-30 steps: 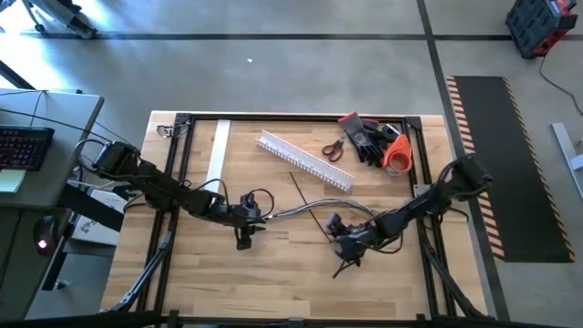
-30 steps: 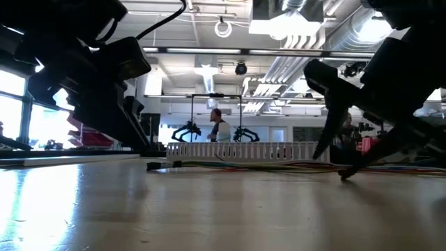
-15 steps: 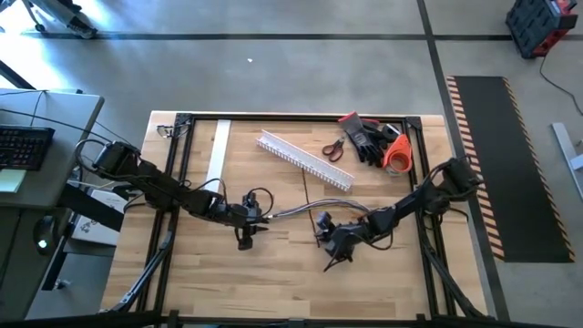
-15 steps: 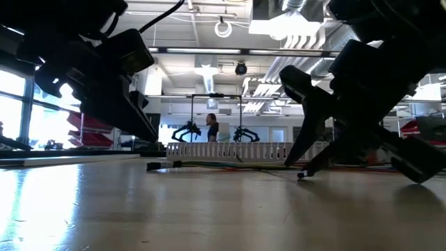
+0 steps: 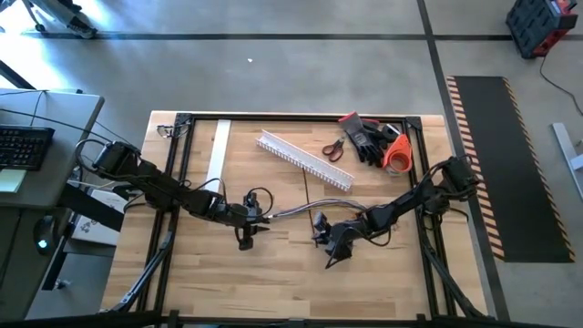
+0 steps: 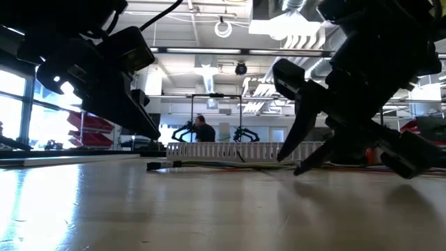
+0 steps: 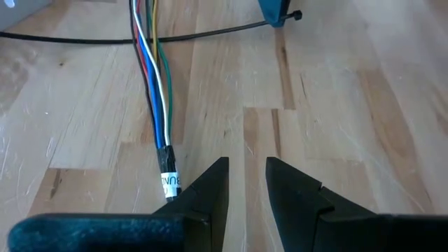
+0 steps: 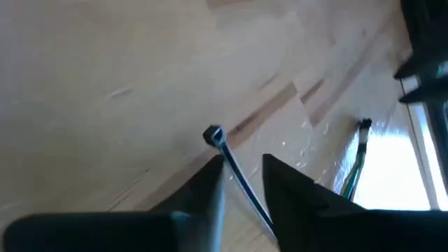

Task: Ziptie cables
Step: Wrap the black zip tie on the cable wires

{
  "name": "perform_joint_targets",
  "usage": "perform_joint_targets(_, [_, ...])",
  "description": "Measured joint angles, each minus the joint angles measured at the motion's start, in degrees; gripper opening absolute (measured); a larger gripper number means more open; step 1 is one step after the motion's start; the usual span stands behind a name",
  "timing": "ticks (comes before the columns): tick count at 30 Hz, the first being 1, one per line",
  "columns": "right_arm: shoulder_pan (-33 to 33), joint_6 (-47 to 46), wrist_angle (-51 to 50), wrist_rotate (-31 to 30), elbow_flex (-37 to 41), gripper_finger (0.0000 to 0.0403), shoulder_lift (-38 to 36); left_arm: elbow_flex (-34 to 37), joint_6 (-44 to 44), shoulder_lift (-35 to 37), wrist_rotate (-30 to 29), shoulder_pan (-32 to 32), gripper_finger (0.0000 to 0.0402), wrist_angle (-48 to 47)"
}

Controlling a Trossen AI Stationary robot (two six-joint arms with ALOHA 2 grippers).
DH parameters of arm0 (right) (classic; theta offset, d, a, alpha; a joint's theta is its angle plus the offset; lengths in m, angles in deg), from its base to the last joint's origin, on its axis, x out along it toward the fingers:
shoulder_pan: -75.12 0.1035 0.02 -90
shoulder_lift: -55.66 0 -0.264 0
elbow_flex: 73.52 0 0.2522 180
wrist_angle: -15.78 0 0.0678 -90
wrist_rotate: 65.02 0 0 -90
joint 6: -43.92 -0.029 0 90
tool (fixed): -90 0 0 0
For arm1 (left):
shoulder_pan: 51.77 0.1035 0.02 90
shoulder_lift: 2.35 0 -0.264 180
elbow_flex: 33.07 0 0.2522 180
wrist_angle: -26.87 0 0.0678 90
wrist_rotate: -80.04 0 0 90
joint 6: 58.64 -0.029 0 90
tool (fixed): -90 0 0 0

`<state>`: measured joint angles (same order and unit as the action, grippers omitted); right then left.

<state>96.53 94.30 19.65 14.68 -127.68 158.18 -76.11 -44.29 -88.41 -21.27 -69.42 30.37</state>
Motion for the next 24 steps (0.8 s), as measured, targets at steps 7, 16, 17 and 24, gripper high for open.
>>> perform_joint_targets(7, [-1.0,2.5,0.3,2.7,0.0,0.0148,0.2,0.0,0.0,0.0,0.0,0.0,0.0078,0.0])
perform_joint_targets(16, [-1.2,1.9,8.6,2.9,-0.3,0.0123,4.3,0.0,0.0,0.0,0.0,0.0,0.0078,0.1])
perform_joint_targets(17, [-1.2,1.1,8.8,2.7,-0.3,0.0115,4.4,0.0,0.0,0.0,0.0,0.0,0.0078,0.1])
perform_joint_targets(24, [-1.2,-8.4,11.5,1.5,0.0,0.0018,4.7,0.0,0.0,0.0,0.0,0.0,0.0078,0.7])
